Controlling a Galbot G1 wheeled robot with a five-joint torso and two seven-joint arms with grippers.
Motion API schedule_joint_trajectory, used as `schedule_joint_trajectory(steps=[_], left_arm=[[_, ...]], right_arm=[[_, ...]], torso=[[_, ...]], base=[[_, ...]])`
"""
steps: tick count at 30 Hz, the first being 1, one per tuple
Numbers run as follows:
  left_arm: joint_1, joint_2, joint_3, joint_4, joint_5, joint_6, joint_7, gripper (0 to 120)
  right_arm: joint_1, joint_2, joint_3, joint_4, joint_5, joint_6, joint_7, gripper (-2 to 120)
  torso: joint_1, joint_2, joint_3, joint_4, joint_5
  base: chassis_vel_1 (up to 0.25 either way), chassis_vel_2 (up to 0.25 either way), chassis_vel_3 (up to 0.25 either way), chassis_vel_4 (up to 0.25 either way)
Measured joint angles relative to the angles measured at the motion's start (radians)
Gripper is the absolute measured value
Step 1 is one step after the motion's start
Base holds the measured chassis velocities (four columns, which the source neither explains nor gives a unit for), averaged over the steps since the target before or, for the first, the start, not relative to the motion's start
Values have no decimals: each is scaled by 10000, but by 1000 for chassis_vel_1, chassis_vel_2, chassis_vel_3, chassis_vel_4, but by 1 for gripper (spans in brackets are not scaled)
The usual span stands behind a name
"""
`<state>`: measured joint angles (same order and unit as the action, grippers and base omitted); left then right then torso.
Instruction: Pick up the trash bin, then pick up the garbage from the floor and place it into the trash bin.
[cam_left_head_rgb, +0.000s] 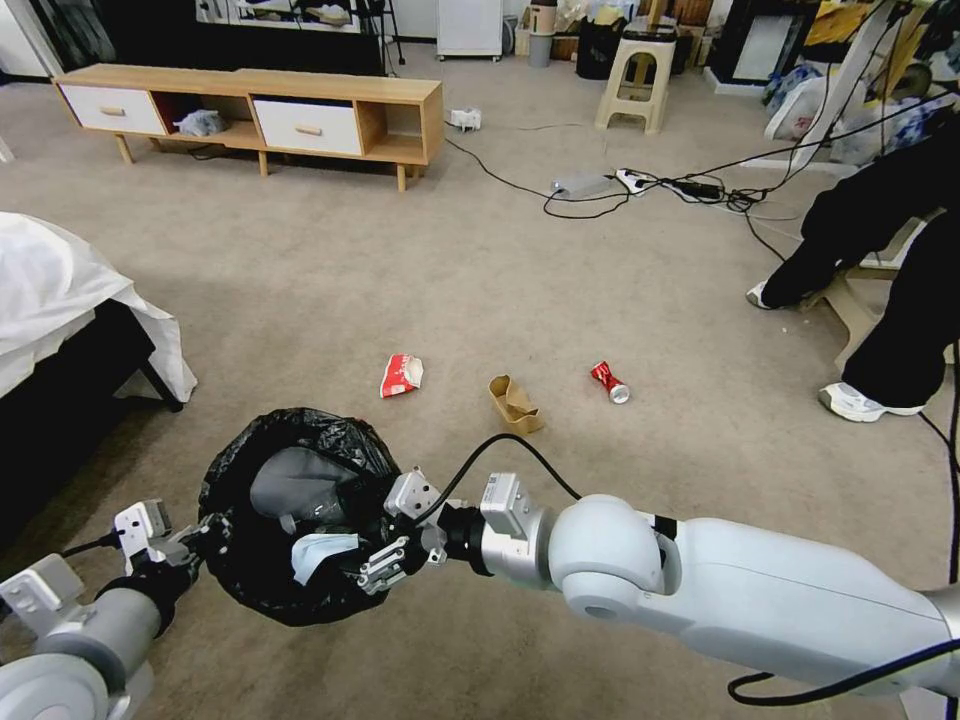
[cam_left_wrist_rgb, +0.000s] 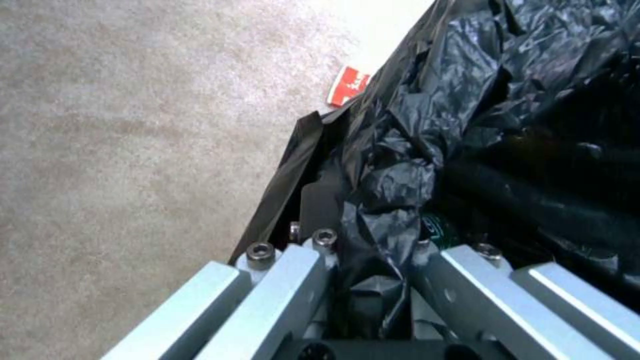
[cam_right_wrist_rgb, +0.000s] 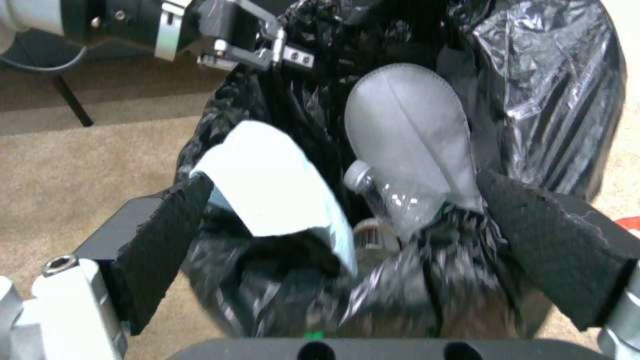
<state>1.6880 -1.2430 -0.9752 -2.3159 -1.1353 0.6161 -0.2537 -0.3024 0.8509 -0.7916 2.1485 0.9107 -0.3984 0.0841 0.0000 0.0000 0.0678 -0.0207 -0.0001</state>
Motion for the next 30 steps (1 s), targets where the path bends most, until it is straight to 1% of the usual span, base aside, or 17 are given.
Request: schedule_joint_trajectory(steps=[7, 12, 21, 25, 27, 30], left_arm=[[-28, 29, -41, 0, -107, -5, -76, 1], [-81, 128, -125, 9, -361, -6, -238, 1], [-86, 151, -286, 21, -603, -13, -332, 1], [-90, 153, -288, 75, -598, -15, -325, 1], [-119, 154, -232, 105, -559, -29, -313, 1], [-128, 155, -191, 108, -538, -31, -306, 1]], right_arm=[[22, -70, 1, 82, 72, -2, 3, 100], [23, -307, -88, 315, 201, -23, 2, 100], [372, -539, -107, 834, 1183, -254, 294, 100], [486, -559, -7, 975, 1441, -309, 386, 100], [607, -674, 169, 1156, 1819, -388, 502, 100], [613, -765, 237, 1212, 1907, -413, 519, 100]], torso=[[0, 0, 0, 1, 0], [0, 0, 0, -3, 1], [0, 0, 0, 0, 1], [0, 0, 0, 0, 1], [0, 0, 0, 1, 1], [0, 0, 0, 0, 0]], base=[[0, 0, 0, 0], [0, 0, 0, 0], [0, 0, 0, 0], [0, 0, 0, 0], [0, 0, 0, 0], [0, 0, 0, 0]])
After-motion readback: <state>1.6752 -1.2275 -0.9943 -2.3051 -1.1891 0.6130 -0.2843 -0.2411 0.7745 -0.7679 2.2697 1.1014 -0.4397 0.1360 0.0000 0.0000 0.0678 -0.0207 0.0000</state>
